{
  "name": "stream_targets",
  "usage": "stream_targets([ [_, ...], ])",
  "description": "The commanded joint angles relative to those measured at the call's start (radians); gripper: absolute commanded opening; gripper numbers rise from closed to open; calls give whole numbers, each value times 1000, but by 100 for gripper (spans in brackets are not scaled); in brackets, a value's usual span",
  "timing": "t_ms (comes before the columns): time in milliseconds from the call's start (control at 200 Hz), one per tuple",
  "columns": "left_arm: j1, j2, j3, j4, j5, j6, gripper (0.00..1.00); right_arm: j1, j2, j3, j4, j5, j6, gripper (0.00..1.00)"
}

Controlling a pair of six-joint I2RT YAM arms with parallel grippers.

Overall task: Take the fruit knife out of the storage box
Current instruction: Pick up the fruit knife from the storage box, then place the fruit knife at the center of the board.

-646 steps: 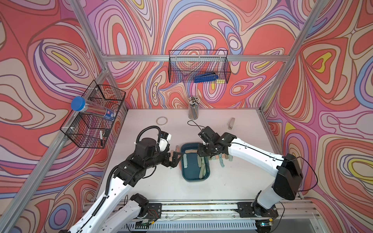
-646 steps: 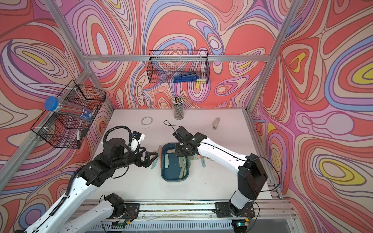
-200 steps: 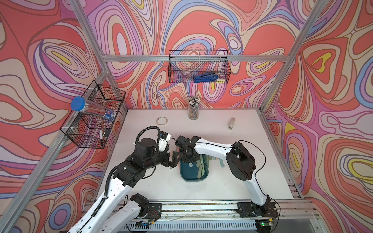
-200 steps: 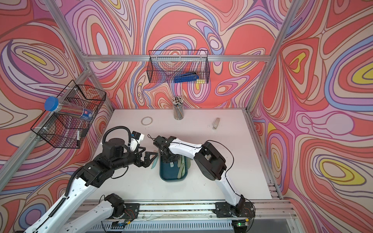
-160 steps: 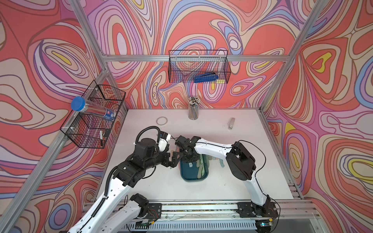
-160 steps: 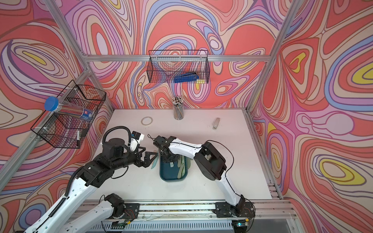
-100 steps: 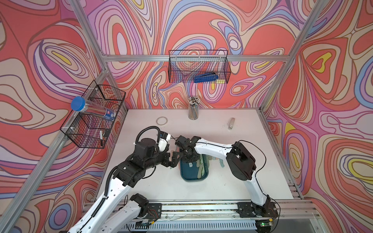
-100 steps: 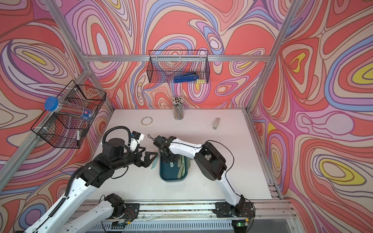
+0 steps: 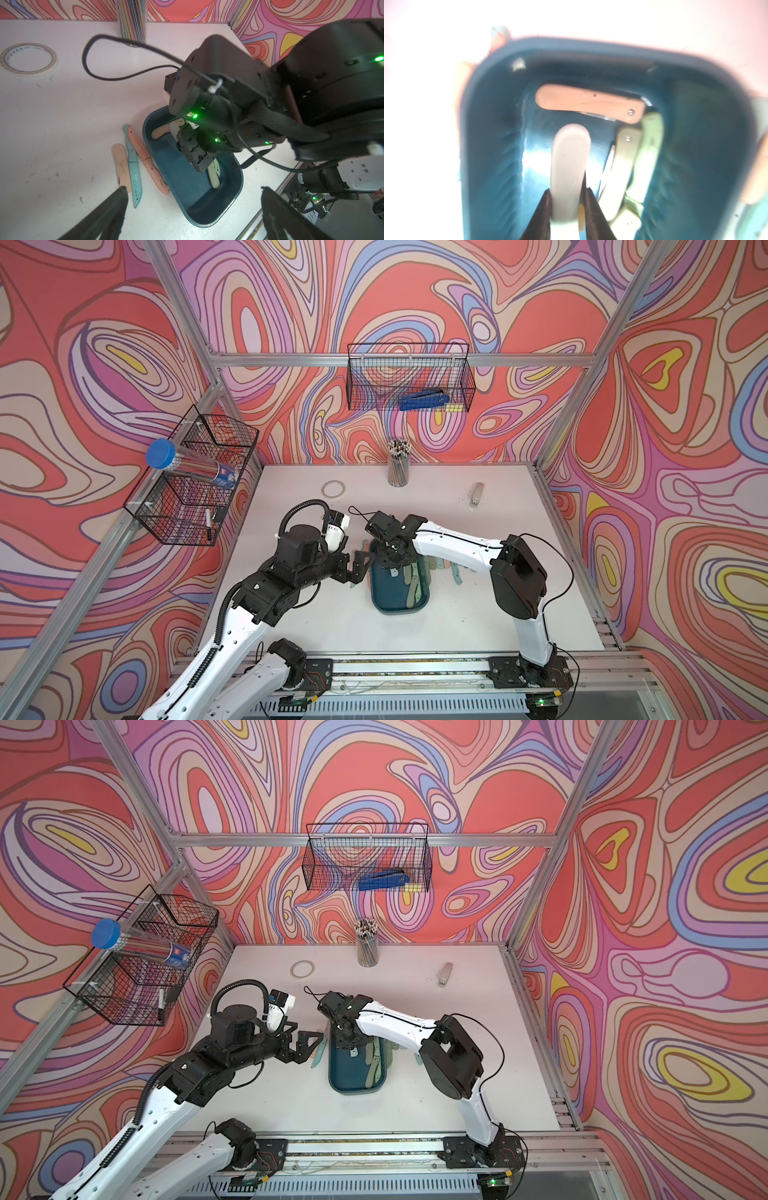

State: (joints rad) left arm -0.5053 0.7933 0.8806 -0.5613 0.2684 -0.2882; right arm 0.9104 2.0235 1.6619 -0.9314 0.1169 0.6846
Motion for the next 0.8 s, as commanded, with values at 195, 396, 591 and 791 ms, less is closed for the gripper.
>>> stream_targets([
  [195,-6,2,-2,-5,3,6,100,-83,-198,-111,-34,17,-32,19],
  [396,-7,15,0,-3,22,6,100,-207,-353,-234,-54,22,-62,19],
  [591,-7,23,-2,1,34,6,100,-414,-475,-395,-34,-8,-126,20],
  [791,-6,30,0,2,40,7,100,-606,-500,-505,-3,-21,-218,20],
])
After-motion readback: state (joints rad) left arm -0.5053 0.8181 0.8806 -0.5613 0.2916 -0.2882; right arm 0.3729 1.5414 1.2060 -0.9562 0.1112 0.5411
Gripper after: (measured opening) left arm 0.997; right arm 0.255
